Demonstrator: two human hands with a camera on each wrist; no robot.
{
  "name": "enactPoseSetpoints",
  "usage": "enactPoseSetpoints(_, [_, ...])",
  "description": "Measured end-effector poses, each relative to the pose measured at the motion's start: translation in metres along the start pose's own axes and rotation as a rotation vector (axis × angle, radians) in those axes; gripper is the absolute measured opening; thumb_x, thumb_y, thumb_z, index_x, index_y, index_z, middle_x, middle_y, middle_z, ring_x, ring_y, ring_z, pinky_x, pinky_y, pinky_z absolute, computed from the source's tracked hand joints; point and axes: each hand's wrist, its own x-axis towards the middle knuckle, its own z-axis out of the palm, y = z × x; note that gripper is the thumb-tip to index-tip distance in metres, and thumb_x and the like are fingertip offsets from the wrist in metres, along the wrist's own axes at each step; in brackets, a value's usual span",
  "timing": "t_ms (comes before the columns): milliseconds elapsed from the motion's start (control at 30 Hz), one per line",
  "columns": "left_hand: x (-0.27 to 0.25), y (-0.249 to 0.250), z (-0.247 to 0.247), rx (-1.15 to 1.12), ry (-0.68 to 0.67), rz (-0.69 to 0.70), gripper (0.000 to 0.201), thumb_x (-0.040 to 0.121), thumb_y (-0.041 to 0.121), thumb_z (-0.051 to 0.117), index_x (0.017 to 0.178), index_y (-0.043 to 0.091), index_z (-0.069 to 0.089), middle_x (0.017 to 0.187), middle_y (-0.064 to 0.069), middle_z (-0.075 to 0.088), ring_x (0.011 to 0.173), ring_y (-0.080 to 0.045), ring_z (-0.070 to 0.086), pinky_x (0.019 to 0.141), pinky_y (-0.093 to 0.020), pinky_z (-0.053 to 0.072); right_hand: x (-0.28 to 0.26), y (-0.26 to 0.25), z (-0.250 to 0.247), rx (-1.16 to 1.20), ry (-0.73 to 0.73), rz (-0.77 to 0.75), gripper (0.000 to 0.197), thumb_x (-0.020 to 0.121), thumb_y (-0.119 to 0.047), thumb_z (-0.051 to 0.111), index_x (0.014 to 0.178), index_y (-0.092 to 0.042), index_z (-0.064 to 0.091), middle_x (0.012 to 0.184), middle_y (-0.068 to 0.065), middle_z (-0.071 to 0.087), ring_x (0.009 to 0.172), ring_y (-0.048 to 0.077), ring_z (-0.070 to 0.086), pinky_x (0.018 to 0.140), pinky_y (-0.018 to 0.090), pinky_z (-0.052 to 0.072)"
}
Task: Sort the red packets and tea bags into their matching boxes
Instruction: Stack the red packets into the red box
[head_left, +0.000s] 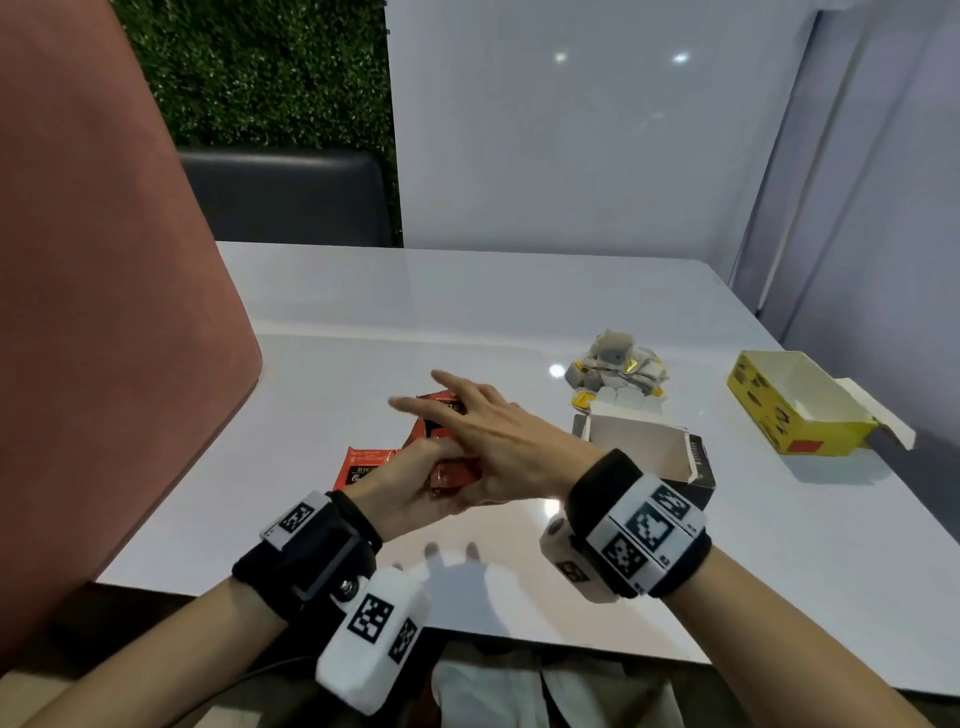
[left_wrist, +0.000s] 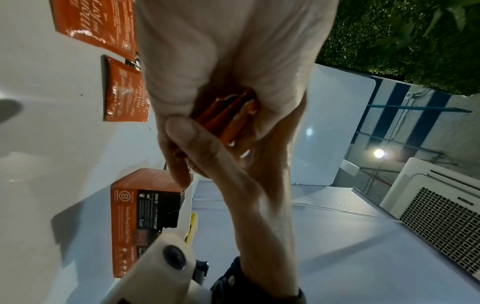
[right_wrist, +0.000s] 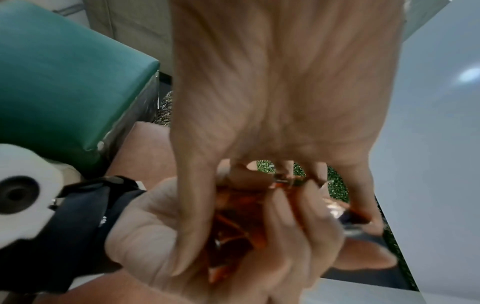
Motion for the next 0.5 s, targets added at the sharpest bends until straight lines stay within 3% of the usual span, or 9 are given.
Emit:
enactPoseSetpoints(33, [-0.002, 0.0, 0.001, -0.02, -0.029, 0.012, 0.03, 0.086, -0.004, 0.045, 0.108, 0.012, 0.059, 0.097, -0.012, 0.067, 0.085, -0.021, 0.067, 0.084, -0.044, 0.053, 0.002, 0.003, 0.001, 0.021, -0.005, 0.011, 0.093, 0.072, -0.033, 0.075, 0.144, -0.043, 0.017, 0.153, 0.006, 0.01, 0.135, 0.033, 0.025, 0.101, 0.052, 0.041])
enactPoseSetpoints(100, [-0.005, 0.0, -0.002, -0.062, -0.094, 0.019, 0.036, 0.078, -0.001, 0.054, 0.111, 0.013, 0.059, 0.109, -0.015, 0.063, 0.094, -0.025, 0.065, 0.089, -0.049, 0.05, 0.001, 0.007, 0.004, 0.11, 0.015, 0.04, 0.084, 0.071, -0.032, 0.075, 0.141, -0.036, 0.028, 0.147, 0.007, 0.019, 0.128, 0.034, 0.032, 0.101, 0.047, 0.04])
enactPoseSetpoints(167, [-0.008, 0.002, -0.005, -0.11, -0.153, -0.017, 0.034, 0.072, 0.004, 0.063, 0.106, 0.013, 0.063, 0.105, -0.015, 0.061, 0.093, -0.027, 0.065, 0.09, -0.052, 0.049, -0.001, 0.008, 0.005, 0.192, 0.055, 0.056, 0.083, 0.07, -0.031, 0.077, 0.138, -0.027, 0.031, 0.142, 0.008, 0.023, 0.125, 0.032, 0.032, 0.104, 0.04, 0.036])
enactPoseSetpoints(300, [-0.009, 0.006, -0.012, -0.242, -0.257, -0.068, 0.037, 0.064, 0.014, 0.073, 0.1, 0.011, 0.069, 0.1, -0.014, 0.065, 0.095, -0.031, 0.065, 0.097, -0.056, 0.042, -0.003, 0.007, 0.008, 0.264, 0.082, 0.017, 0.086, 0.067, -0.029, 0.079, 0.136, -0.021, 0.029, 0.141, 0.008, 0.023, 0.133, 0.029, 0.023, 0.108, 0.042, 0.034])
enactPoseSetpoints(400, [-0.011, 0.008, -0.012, -0.24, -0.224, -0.067, 0.038, 0.058, 0.017, 0.079, 0.094, 0.01, 0.071, 0.097, -0.012, 0.067, 0.092, -0.029, 0.066, 0.089, -0.051, 0.049, -0.003, 0.009, 0.01, 0.296, 0.07, -0.021, 0.09, 0.065, -0.026, 0.08, 0.137, -0.021, 0.026, 0.145, 0.007, 0.022, 0.141, 0.027, 0.016, 0.111, 0.041, 0.032])
enactPoseSetpoints(500, [-0.012, 0.009, -0.012, -0.216, -0.156, -0.066, 0.044, 0.046, 0.015, 0.084, 0.086, 0.011, 0.066, 0.087, -0.011, 0.061, 0.078, -0.026, 0.063, 0.067, -0.036, 0.049, -0.005, 0.009, 0.006, 0.337, 0.069, -0.066, 0.089, 0.066, -0.022, 0.081, 0.137, -0.02, 0.027, 0.145, 0.005, 0.024, 0.144, 0.014, 0.005, 0.112, 0.027, 0.028])
